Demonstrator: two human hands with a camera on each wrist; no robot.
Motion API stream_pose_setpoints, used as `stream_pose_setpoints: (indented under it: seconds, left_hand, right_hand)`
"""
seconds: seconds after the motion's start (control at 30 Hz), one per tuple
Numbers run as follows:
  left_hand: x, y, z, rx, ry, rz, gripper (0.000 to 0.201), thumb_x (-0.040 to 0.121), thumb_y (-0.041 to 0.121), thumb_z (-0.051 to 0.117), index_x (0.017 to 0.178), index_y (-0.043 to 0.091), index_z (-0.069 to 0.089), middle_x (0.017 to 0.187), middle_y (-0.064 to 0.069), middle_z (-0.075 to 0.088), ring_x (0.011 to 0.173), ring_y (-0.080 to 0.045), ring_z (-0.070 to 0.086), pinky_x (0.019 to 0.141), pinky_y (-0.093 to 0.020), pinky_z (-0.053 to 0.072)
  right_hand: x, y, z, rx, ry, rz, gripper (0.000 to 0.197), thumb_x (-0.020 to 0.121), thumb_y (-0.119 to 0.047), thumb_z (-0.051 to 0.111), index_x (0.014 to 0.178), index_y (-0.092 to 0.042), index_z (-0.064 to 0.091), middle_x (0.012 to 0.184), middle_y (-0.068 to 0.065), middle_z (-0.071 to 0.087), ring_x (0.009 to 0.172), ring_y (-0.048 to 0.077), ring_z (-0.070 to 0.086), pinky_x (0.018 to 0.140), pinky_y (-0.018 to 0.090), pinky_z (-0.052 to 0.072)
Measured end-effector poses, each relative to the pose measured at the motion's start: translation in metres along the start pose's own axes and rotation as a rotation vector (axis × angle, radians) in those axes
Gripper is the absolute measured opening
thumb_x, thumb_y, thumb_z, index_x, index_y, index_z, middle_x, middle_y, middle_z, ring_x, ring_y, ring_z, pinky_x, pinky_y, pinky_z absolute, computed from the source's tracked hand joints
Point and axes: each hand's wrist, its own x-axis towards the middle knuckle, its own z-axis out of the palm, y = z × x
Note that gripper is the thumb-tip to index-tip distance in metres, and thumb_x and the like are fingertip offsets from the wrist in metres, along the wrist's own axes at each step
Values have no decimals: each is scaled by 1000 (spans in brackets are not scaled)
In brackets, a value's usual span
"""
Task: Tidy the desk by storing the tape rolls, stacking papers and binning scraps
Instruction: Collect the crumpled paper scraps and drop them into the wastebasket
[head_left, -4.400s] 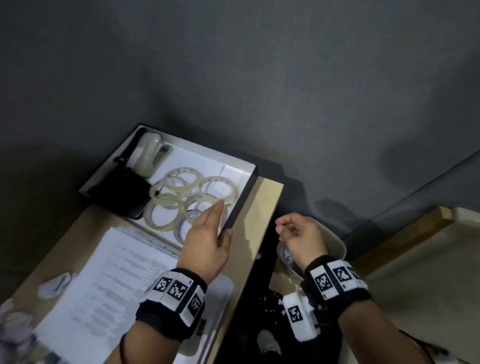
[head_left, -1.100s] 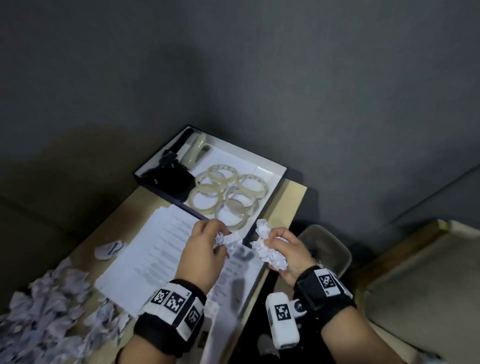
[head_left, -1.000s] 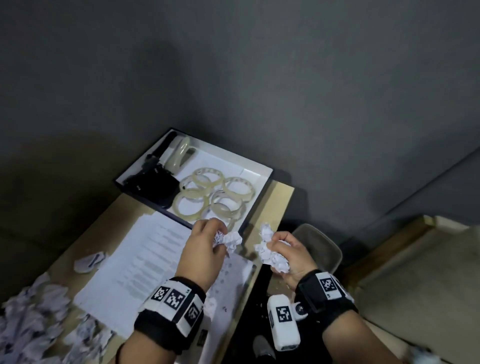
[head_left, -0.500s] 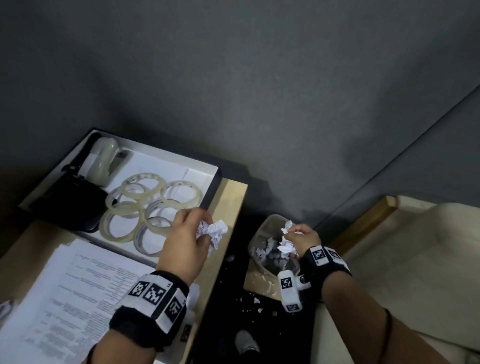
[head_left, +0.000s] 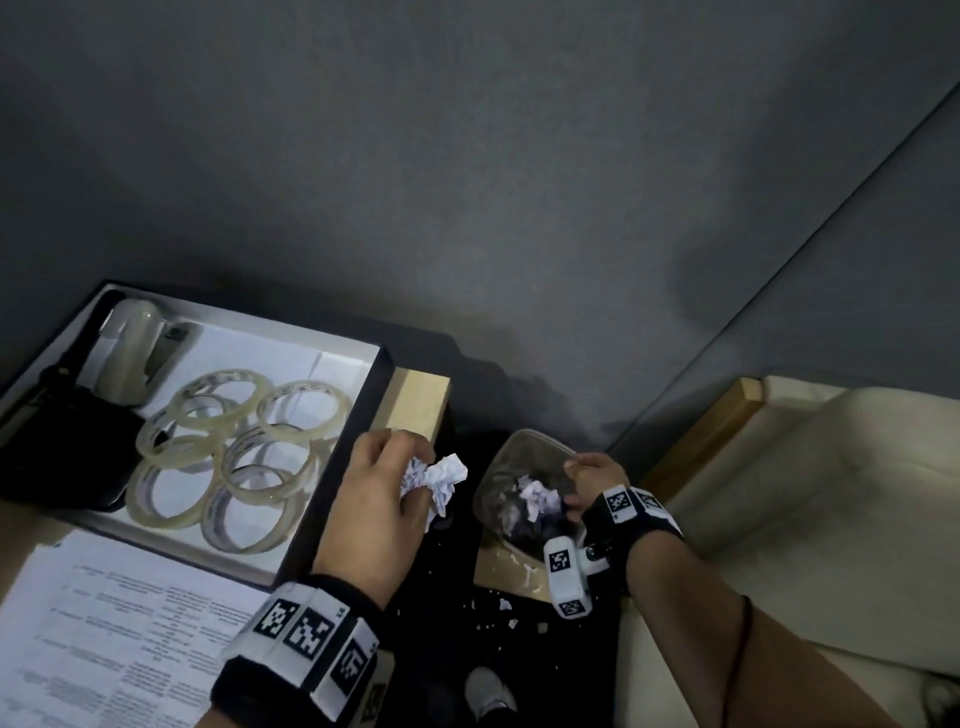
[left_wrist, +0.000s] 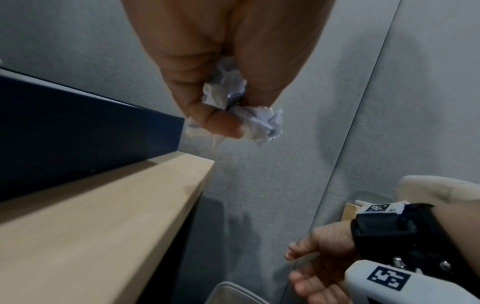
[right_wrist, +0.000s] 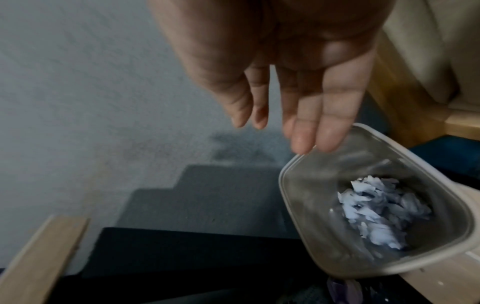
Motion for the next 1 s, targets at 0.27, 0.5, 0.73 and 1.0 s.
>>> stream_pose_setpoints:
  seconds: [0.27, 0.5, 0.73, 1.0]
  left_hand:
    - [22, 10, 56, -87, -103, -59, 36, 77, -4, 60, 91, 30, 54, 108, 5, 45, 89, -10, 52, 78, -14, 37]
    - [51, 11, 131, -40, -275, -127, 31, 81, -1, 56, 105, 18, 57, 114, 0, 39, 93, -19, 55, 85, -14, 35]
    - [79, -6, 175, 10, -405, -194, 37, 82, 6, 59, 115, 22, 55, 135, -3, 32, 112, -26, 52, 102, -31, 42]
    - [75, -15, 189, 56, -476, -124, 57, 84, 6, 54, 136, 29, 47, 151, 0, 30, 133, -19, 39, 109, -23, 32]
  right_hand:
    - [-17, 15, -26, 162, -49, 99, 18, 96, -9, 46, 81, -14, 55, 66, 9, 52, 51, 19, 46, 52, 23, 37]
    - [-20, 46, -70, 206, 9, 99, 17, 95, -3, 46, 84, -12, 56, 73, 8, 58, 57, 21, 51, 55, 25, 41]
    - [-30, 60, -86, 280, 47, 40, 12, 92, -3, 54, 84, -11, 60, 81, 12, 62, 65, 24, 55, 65, 31, 45]
    - [-47, 54, -76, 268, 0, -28, 9, 92, -4, 55, 88, -9, 61, 78, 10, 64, 64, 21, 56, 60, 29, 44]
